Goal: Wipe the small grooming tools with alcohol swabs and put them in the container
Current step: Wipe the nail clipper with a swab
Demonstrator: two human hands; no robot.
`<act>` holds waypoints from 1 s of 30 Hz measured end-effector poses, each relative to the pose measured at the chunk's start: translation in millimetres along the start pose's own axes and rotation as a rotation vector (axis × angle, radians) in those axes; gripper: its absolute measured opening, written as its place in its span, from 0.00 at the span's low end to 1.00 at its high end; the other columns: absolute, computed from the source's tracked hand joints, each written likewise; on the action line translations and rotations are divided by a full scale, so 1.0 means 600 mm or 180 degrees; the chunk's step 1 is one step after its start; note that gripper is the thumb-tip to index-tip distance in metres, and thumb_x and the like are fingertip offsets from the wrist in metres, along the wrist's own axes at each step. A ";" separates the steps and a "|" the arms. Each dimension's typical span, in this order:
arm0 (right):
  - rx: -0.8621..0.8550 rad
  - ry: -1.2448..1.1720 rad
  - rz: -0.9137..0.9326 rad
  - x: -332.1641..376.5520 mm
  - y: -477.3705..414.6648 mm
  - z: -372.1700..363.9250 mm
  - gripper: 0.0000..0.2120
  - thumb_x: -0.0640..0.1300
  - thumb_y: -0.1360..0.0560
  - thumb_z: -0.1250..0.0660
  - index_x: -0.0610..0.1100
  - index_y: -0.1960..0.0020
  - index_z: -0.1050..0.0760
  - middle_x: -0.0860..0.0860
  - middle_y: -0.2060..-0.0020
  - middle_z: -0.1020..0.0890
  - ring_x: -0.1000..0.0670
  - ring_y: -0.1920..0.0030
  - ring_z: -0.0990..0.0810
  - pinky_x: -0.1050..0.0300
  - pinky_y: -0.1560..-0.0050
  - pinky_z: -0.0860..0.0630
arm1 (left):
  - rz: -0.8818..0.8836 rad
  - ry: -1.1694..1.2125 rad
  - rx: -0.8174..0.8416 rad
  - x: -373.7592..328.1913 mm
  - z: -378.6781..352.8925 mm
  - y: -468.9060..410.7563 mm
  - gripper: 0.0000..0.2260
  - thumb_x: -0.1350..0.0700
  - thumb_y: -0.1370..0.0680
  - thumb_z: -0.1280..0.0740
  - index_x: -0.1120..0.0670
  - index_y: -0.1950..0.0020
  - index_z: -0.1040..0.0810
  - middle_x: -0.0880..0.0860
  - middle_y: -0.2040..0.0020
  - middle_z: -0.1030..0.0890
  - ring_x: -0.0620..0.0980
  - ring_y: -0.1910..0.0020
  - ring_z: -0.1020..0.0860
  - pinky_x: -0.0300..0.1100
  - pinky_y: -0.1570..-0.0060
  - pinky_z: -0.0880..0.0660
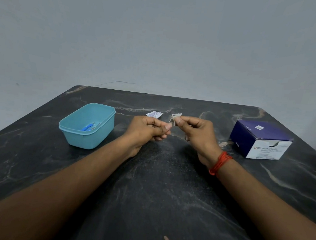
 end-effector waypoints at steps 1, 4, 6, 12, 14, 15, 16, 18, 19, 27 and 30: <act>0.0012 0.0020 0.0007 0.000 0.000 0.000 0.09 0.37 0.25 0.29 0.34 0.47 0.17 0.48 0.58 0.15 0.65 0.71 0.23 0.73 0.69 0.29 | -0.0012 -0.0017 0.0006 0.001 0.000 -0.001 0.03 0.60 0.28 0.25 0.58 0.59 0.17 0.54 0.64 0.15 0.44 0.67 0.19 0.36 0.61 0.21; 0.0050 0.0076 -0.0002 0.002 0.002 0.000 0.10 0.37 0.24 0.30 0.33 0.45 0.18 0.49 0.59 0.16 0.65 0.73 0.24 0.74 0.69 0.30 | -0.0024 -0.0043 0.0041 0.003 0.003 -0.003 0.03 0.61 0.28 0.24 0.58 0.59 0.17 0.54 0.64 0.15 0.44 0.67 0.20 0.35 0.61 0.21; 0.0053 0.0072 -0.0005 0.002 0.001 0.003 0.11 0.37 0.24 0.30 0.33 0.44 0.18 0.48 0.58 0.16 0.65 0.73 0.24 0.74 0.69 0.30 | -0.0025 -0.0117 0.0091 0.002 0.004 -0.002 0.03 0.61 0.28 0.24 0.59 0.58 0.16 0.55 0.63 0.15 0.44 0.67 0.20 0.35 0.62 0.21; 0.0322 0.0666 0.0031 0.000 -0.010 0.013 0.06 0.43 0.25 0.28 0.43 0.51 0.15 0.49 0.61 0.13 0.63 0.68 0.24 0.69 0.63 0.28 | -0.0047 -0.0447 0.0165 0.001 0.016 -0.007 0.04 0.61 0.28 0.24 0.59 0.55 0.15 0.55 0.62 0.15 0.45 0.65 0.20 0.36 0.60 0.22; 0.0445 0.1007 0.0112 -0.001 -0.015 0.018 0.04 0.44 0.26 0.27 0.46 0.54 0.14 0.51 0.64 0.14 0.63 0.67 0.24 0.69 0.62 0.28 | -0.0028 -0.0513 0.0134 0.003 0.024 -0.012 0.05 0.60 0.28 0.24 0.58 0.53 0.15 0.55 0.61 0.16 0.44 0.65 0.21 0.36 0.60 0.23; 0.0499 0.1165 0.0145 -0.002 -0.016 0.021 0.03 0.45 0.26 0.26 0.47 0.55 0.14 0.51 0.64 0.14 0.63 0.66 0.23 0.68 0.61 0.27 | -0.0008 -0.0449 0.0107 0.003 0.025 -0.014 0.05 0.60 0.28 0.24 0.58 0.53 0.15 0.55 0.60 0.16 0.44 0.64 0.22 0.36 0.60 0.24; 0.0561 0.1314 0.0168 -0.003 -0.017 0.022 0.03 0.46 0.26 0.26 0.47 0.57 0.15 0.52 0.63 0.14 0.62 0.65 0.21 0.68 0.59 0.26 | 0.0020 -0.0284 0.0082 0.004 0.026 -0.015 0.06 0.60 0.28 0.24 0.58 0.52 0.15 0.54 0.60 0.17 0.44 0.63 0.23 0.37 0.58 0.24; 0.0764 0.1480 0.0195 -0.006 -0.010 0.016 0.05 0.46 0.27 0.26 0.45 0.58 0.15 0.53 0.62 0.13 0.62 0.63 0.19 0.70 0.57 0.26 | 0.0064 0.0127 0.0042 0.006 0.025 -0.016 0.12 0.55 0.32 0.23 0.60 0.53 0.16 0.53 0.60 0.17 0.45 0.61 0.23 0.38 0.55 0.24; 0.0874 0.1466 0.0187 -0.007 -0.005 0.010 0.05 0.46 0.26 0.26 0.44 0.58 0.14 0.53 0.62 0.13 0.62 0.63 0.19 0.71 0.57 0.27 | 0.0064 0.0300 0.0040 0.007 0.023 -0.016 0.14 0.54 0.33 0.24 0.60 0.53 0.16 0.52 0.61 0.17 0.45 0.60 0.21 0.38 0.54 0.23; 0.0771 0.1080 0.0092 -0.020 -0.003 -0.002 0.05 0.45 0.26 0.26 0.44 0.57 0.14 0.53 0.64 0.13 0.61 0.64 0.19 0.67 0.58 0.25 | -0.0059 0.0645 0.0097 0.006 0.011 -0.013 0.06 0.61 0.24 0.29 0.64 0.51 0.17 0.56 0.56 0.15 0.48 0.58 0.16 0.38 0.56 0.19; 0.0550 0.0999 0.0065 -0.022 -0.006 0.003 0.04 0.45 0.27 0.25 0.46 0.55 0.14 0.55 0.66 0.15 0.64 0.69 0.23 0.70 0.63 0.29 | 0.0008 0.0605 0.0041 0.007 0.015 -0.013 0.06 0.59 0.23 0.29 0.60 0.49 0.17 0.56 0.55 0.14 0.48 0.57 0.15 0.40 0.57 0.19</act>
Point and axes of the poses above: each hand's wrist, its own y-axis away from the middle knuckle, its own z-axis out of the back of the hand, x = y × z, the point moved 2 cm from there along -y, towards the middle knuckle
